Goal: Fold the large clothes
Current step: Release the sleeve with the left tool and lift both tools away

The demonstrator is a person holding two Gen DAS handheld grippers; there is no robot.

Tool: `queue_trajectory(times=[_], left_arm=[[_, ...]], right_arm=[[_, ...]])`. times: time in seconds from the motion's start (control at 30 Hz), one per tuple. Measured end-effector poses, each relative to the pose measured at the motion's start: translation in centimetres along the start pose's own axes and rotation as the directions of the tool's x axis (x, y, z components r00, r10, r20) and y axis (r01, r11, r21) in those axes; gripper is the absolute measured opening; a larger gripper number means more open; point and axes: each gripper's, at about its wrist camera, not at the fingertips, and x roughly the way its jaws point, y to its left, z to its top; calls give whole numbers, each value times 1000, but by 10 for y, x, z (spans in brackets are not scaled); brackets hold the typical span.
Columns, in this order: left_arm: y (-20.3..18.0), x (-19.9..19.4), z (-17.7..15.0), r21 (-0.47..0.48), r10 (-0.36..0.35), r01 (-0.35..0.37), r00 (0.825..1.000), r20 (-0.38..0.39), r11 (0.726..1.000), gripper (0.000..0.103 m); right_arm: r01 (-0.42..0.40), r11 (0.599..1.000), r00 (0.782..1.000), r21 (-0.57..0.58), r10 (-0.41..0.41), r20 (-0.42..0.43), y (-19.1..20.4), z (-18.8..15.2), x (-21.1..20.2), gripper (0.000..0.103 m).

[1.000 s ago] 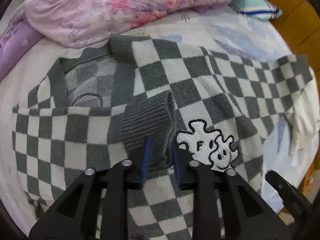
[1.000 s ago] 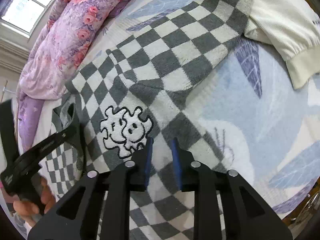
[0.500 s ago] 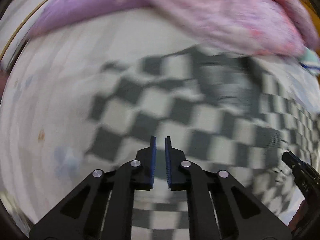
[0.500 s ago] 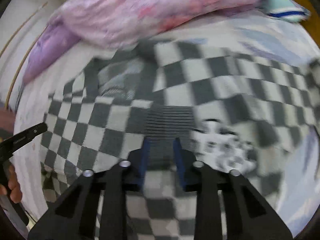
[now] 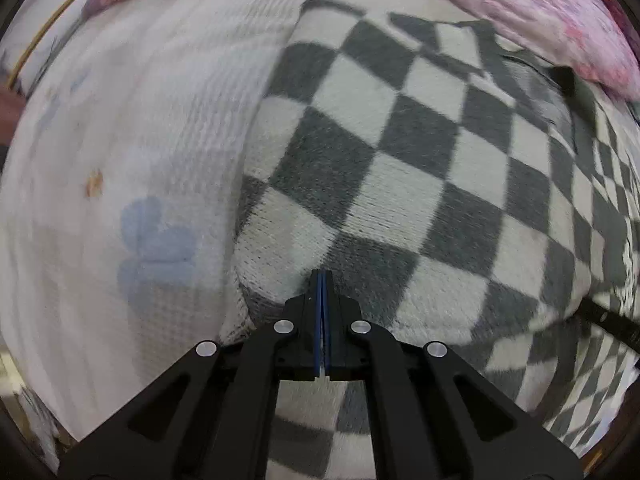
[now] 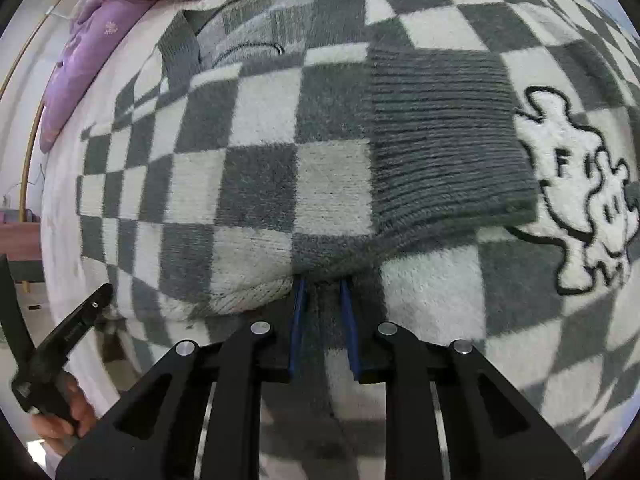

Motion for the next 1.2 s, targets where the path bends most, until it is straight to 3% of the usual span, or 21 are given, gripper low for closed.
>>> queue_trajectory(times=[0.1,0.17,0.2,0.23,0.27,0.3,0.33,0.47,0.6,0.77,0.87,0.97,1.1,1.2], left_arm=[[-3,-14,-5,16,-9,9,1000,-20,1000,2],[-4,-28,-11,21,-16,16,999,-32,1000,9],[-9,-34,-15,26,-14,15,999,-34,1000,20],[-12,-45,-19,34,-13,14,1000,-28,999,30],[-15,-58,-24,43,-16,17,1000,-15,999,34],[-18,-70,-28,48,-23,23,1000,-8,999,40],[-21,-86,-32,52,-39,39,999,0,998,45],[-33,-135,-52,54,-54,52,998,38,997,48],[-39,-184,-71,37,-52,50,997,54,998,48],[-47,-259,-92,6,-53,53,989,137,999,53],[-53,-293,-103,21,-83,81,979,188,997,54],[-63,-316,-114,68,-65,52,976,206,996,54],[-69,-341,-129,107,-135,112,963,232,988,54],[-80,-354,-140,179,-170,127,952,253,976,54]], right_arm=[[-17,999,999,-35,19,46,8,-1,-33,20],[-22,998,997,-52,26,70,12,-2,-59,23],[-11,998,995,-65,18,103,16,-4,-78,32],[9,996,989,-88,4,151,19,-9,-97,48],[35,994,978,-106,-13,209,23,-21,-111,61],[59,992,972,-115,-31,233,24,-23,-118,84],[75,988,965,-133,-38,261,23,-33,-130,88],[3,988,978,-154,30,208,20,-56,-155,88],[-4,982,964,-188,54,261,19,-79,-192,88],[-13,978,944,-210,81,320,2,-105,-263,88],[14,974,929,-227,71,362,-8,-119,-296,88],[43,978,912,-206,46,407,-22,-137,-327,88],[77,991,878,-111,-14,479,-47,-161,-362,91],[89,996,840,7,-79,537,-69,-188,-387,92]])
